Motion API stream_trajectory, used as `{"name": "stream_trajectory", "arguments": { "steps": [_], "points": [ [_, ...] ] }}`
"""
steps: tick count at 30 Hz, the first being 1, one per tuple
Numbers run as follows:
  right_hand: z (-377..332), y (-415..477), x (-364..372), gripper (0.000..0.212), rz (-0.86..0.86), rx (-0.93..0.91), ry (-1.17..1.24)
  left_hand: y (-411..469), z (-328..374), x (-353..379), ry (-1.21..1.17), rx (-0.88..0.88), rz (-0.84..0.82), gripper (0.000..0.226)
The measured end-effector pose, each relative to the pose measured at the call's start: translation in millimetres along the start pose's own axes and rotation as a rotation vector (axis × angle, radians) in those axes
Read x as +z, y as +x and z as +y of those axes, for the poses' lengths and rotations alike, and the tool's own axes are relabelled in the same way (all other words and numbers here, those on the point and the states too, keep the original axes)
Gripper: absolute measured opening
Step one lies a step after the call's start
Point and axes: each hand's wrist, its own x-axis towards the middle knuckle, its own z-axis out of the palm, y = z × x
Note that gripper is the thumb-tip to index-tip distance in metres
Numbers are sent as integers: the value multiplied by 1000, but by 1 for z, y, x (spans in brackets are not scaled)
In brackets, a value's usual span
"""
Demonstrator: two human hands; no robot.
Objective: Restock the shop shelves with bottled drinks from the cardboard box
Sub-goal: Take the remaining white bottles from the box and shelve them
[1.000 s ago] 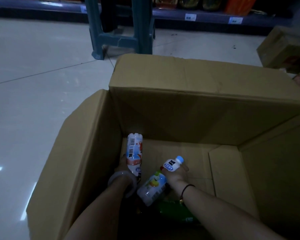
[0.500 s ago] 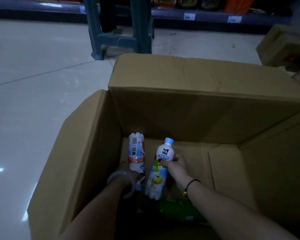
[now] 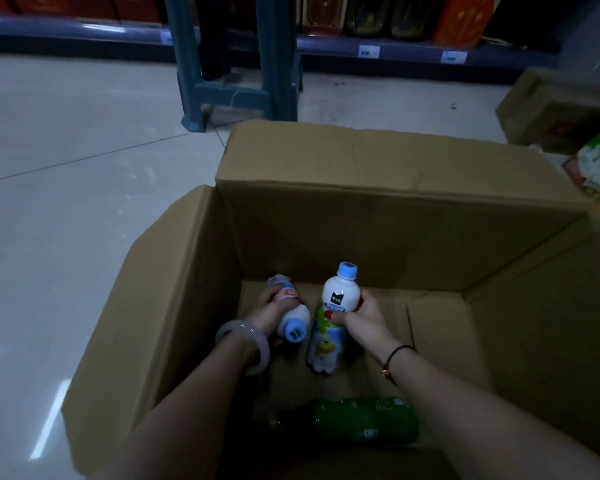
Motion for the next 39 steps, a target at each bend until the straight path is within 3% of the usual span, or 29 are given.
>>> {"name": "stream_trajectory", "arguments": {
  "steps": [5,10,14,15,17,19,22,30,34,39],
  "points": [
    [-1,-7,-12,53,-4,-130,0,2,1,6,44,-101,-48,23],
    [3,-8,-10,62,-10,-198,16,4,6,14,-79,-167,-99,37],
    [4,-5,-9,64,-8,-195,43,6,5,9,-18,-140,-125,11],
    [4,-4,-9,64,-9,-198,40,9,2,10,58,-72,-119,19],
    [2,-5,-8,63,-20,-205,34,18,-8,5,227,127,-122,57],
    [0,-6,-7,62,-35,-224,28,21,-14,2,294,244,-79,71],
    [1,-4,-5,63,-39,-221,33,19,-14,3,274,336,-46,74],
    [-4,-2,-5,72,-30,-169,98,15,-5,10,217,365,-25,69],
    [-18,-2,-11,63,20,-181,132,6,10,16,152,419,-19,51],
    [-41,-21,-34,63,49,-219,204,-15,39,25,161,432,-37,47]
  ]
}}
